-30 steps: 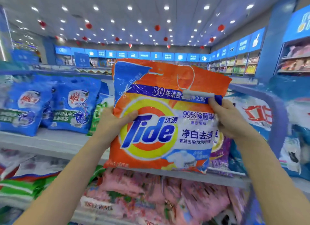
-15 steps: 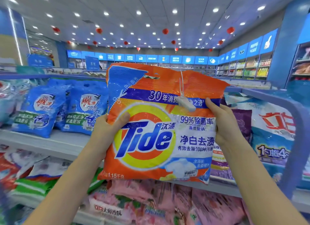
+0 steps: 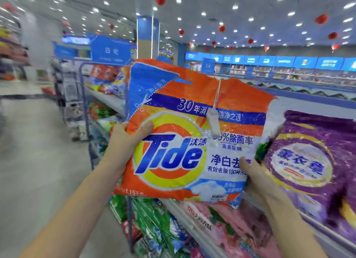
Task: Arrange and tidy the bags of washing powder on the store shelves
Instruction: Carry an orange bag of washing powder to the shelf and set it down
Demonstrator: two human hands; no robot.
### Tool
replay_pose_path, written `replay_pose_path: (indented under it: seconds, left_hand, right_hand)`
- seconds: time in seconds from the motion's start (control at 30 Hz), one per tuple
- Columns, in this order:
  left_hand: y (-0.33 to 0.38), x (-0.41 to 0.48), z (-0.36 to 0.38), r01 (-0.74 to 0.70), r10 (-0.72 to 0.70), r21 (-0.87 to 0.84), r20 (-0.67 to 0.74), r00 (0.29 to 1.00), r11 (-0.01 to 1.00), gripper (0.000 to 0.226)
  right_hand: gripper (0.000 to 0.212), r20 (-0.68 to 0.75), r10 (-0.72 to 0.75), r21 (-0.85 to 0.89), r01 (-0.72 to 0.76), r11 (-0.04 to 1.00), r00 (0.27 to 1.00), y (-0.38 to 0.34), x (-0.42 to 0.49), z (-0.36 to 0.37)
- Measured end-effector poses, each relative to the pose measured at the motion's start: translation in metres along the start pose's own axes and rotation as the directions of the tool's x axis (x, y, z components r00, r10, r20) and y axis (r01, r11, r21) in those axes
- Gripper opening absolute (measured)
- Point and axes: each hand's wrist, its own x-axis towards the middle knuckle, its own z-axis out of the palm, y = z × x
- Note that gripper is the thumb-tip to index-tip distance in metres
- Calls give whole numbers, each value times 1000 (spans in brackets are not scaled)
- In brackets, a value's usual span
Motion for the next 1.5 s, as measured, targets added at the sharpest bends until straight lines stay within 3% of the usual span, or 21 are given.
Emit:
replay_pose_path:
  seconds: [0.1,0.23,0.4,0.5,0.63,0.73,0.83,0.97,1.03,1.17,1.27,1.4,1.5]
  left_hand:
    - [-4,2,-47,4,-3,10,-101,995,1000,60]
    - [-17,18,-116,59,-63,-23,-194,979,998,51]
    - [-27,66,-216,77,-73,8,-249,966,997,60]
    - [-31,106,-285,101,-85,47,-268,960,994,65]
    - [-26,156,-366,136,-109,95,-243,964,986,97]
    - [-26,195,-414,150,-116,131,-232,966,980,100]
    - [-32,235,-452,140,-110,142,-203,973,980,99]
    - [-64,287,-510,128,-121,47,-138,983,991,107]
    - [-89,311,-539,214,-213,0,-76,974,977,107]
    - [-136,376,-569,329,-323,89,-83,943,940,94]
    - [-153,446,-578,288,-275,178,-95,957,941,112]
    - [-176,550,-589,255,-246,144,-82,966,956,117]
    - [-192,619,-584,214,-212,114,-33,977,970,114]
  right_hand:
    - [72,150,87,44,-95,995,985,34,28,27]
    - [70,216,159,111,-186,976,963,80,67,82]
    - [101,206,199,103,-224,969,958,138,129,172]
    - [82,186,213,107,-236,966,959,167,166,228]
    - [62,206,226,141,-258,956,952,199,218,300]
    - [72,200,234,177,-270,947,951,224,256,345]
    - [44,208,268,233,-313,921,941,248,296,378]
    - [42,166,256,244,-291,925,952,282,356,407]
    - [44,133,253,241,-279,930,958,299,388,419]
    - [28,63,226,279,-234,931,972,329,465,439]
    - [45,69,224,292,-234,927,972,350,538,448]
    - [68,47,175,209,-181,961,983,354,631,459]
    - [34,-1,122,215,-119,969,993,354,689,458]
